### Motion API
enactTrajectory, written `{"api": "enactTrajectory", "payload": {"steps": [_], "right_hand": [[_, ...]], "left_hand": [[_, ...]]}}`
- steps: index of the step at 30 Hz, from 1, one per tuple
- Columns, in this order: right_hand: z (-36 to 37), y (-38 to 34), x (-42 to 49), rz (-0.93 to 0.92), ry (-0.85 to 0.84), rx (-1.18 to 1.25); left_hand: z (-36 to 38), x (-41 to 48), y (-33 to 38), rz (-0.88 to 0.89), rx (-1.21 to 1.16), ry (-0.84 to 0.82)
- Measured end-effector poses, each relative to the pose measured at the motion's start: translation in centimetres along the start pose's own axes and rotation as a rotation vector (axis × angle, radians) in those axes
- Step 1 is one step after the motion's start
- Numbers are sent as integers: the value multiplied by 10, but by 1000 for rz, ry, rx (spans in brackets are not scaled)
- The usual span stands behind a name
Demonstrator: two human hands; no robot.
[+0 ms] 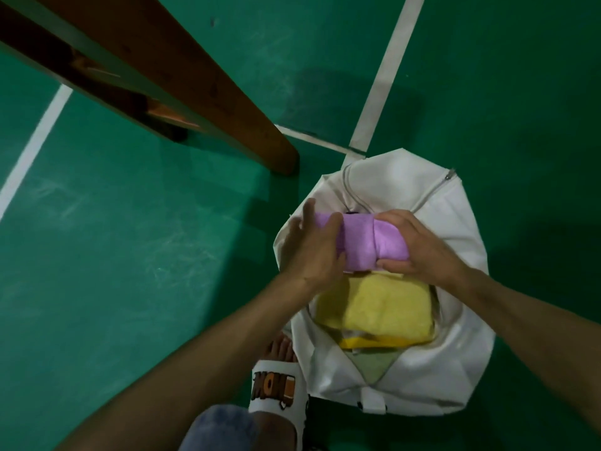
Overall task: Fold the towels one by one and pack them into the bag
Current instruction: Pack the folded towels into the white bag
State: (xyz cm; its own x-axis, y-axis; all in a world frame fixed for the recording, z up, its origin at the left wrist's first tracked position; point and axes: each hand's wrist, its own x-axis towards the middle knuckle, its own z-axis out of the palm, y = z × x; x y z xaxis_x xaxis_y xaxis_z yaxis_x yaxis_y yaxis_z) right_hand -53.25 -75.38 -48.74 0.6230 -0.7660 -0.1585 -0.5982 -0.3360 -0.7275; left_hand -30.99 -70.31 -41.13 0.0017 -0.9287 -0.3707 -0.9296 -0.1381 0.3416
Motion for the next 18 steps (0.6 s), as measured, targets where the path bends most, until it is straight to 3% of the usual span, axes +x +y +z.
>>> {"api": "enactTrajectory", "payload": {"steps": [1,3,6,9,13,18], "right_hand": [[-1,-1,1,13,-4,15],[-1,-4,2,71,-8,55],[0,-11,0,124,30,88],[-5,-15,-10,173,154,182],[-9,-23,-40,294,385,221],[-10,-24,-57,276,310,133]], "left_hand": [[0,-3,6,48,75,101],[2,-1,17,122,-27,213],[13,19,31,208,-293,72],[32,32,33,290,-219,-54],[44,39,23,265,-201,-22],[47,38,24,250,-196,-41]]}}
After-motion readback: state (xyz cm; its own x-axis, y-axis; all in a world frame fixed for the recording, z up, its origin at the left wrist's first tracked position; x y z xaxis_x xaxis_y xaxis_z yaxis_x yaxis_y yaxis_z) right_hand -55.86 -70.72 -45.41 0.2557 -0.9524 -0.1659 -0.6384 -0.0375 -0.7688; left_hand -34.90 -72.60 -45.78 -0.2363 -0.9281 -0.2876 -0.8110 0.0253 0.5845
